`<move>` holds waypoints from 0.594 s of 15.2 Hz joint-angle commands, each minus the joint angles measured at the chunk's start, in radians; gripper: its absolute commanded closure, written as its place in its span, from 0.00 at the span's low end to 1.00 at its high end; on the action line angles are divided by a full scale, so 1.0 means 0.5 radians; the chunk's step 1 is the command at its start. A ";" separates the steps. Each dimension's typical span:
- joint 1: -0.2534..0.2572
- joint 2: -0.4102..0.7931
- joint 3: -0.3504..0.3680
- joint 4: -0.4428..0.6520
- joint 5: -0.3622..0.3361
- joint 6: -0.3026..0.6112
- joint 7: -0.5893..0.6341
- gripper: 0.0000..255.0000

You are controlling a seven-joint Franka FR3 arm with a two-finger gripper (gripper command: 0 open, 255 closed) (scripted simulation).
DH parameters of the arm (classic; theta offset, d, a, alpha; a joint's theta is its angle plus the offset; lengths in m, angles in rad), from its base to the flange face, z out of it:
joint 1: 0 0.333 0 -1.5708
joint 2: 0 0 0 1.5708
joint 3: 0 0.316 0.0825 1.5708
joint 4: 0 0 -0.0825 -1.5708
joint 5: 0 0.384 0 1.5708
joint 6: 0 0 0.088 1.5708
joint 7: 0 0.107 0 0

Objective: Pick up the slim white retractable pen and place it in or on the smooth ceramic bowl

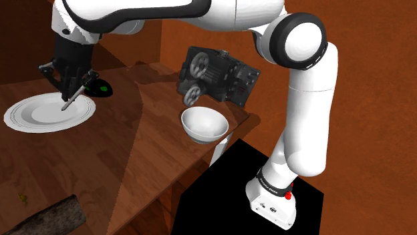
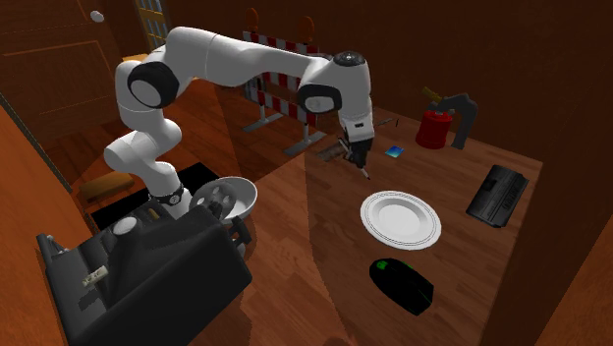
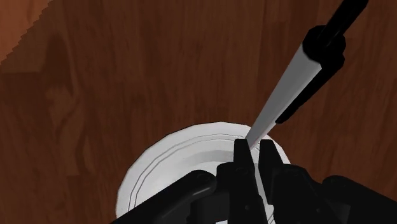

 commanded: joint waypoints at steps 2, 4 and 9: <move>0.005 -0.002 0.001 0.067 -0.003 -0.069 0.010 1.00; -0.076 -0.175 0.011 -0.170 0.074 -0.008 -0.066 1.00; -0.238 -0.576 0.001 -0.663 0.279 0.074 -0.289 1.00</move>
